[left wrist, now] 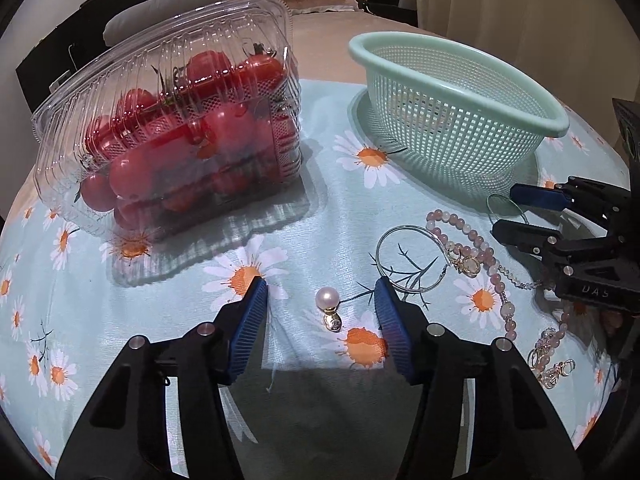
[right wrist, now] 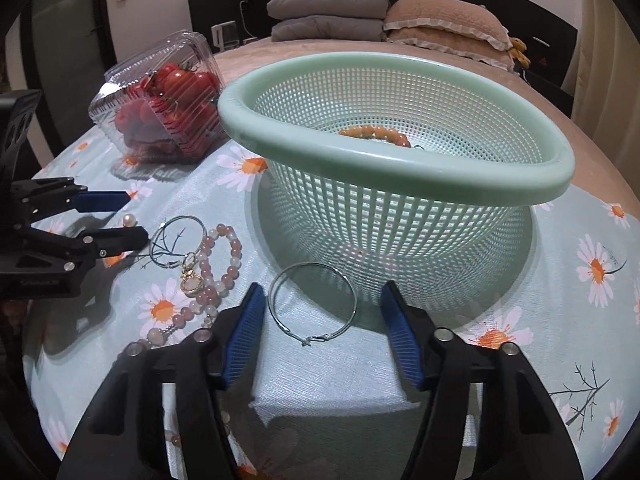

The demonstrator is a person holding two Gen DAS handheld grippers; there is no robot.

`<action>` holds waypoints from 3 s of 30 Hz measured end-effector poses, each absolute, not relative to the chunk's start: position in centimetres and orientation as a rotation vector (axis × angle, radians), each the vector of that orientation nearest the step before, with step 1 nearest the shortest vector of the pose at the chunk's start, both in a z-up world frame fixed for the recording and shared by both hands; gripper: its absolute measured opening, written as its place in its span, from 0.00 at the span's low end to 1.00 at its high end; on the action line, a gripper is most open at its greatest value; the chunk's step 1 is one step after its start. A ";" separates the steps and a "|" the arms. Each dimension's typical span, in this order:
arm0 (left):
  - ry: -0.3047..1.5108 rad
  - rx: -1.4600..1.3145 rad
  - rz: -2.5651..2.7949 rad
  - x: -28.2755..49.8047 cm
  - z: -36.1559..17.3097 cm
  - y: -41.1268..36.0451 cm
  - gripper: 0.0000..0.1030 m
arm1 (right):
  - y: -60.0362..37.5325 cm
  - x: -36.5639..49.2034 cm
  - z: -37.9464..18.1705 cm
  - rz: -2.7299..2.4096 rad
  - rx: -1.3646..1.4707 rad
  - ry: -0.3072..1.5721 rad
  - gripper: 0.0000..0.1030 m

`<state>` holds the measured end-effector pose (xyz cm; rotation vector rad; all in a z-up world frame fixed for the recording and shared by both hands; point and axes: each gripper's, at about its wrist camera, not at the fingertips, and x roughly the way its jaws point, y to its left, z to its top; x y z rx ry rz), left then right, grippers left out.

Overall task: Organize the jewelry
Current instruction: 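Grasp the pearl earring with the left tool while the right tool grasps a silver hoop bracelet, then lower the pearl earring into the basket with the left tool while the right tool drops the hoop there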

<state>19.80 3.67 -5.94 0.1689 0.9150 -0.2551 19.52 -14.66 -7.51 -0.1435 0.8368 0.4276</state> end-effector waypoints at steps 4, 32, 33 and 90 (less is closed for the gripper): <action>0.905 0.171 -0.248 19.6 -5.5 4.2 0.45 | -14.6 19.4 -7.4 0.437 -0.143 0.836 0.40; 0.860 0.208 -0.266 14.6 -2.6 5.4 0.11 | -14.7 18.2 -6.4 0.473 -0.136 0.817 0.40; 0.857 0.211 -0.265 14.4 -2.4 5.4 0.11 | -14.9 18.0 -6.2 0.476 -0.134 0.814 0.40; 0.822 0.339 -0.505 24.6 2.7 -7.3 0.12 | -20.7 22.1 0.2 0.295 -0.104 0.635 0.42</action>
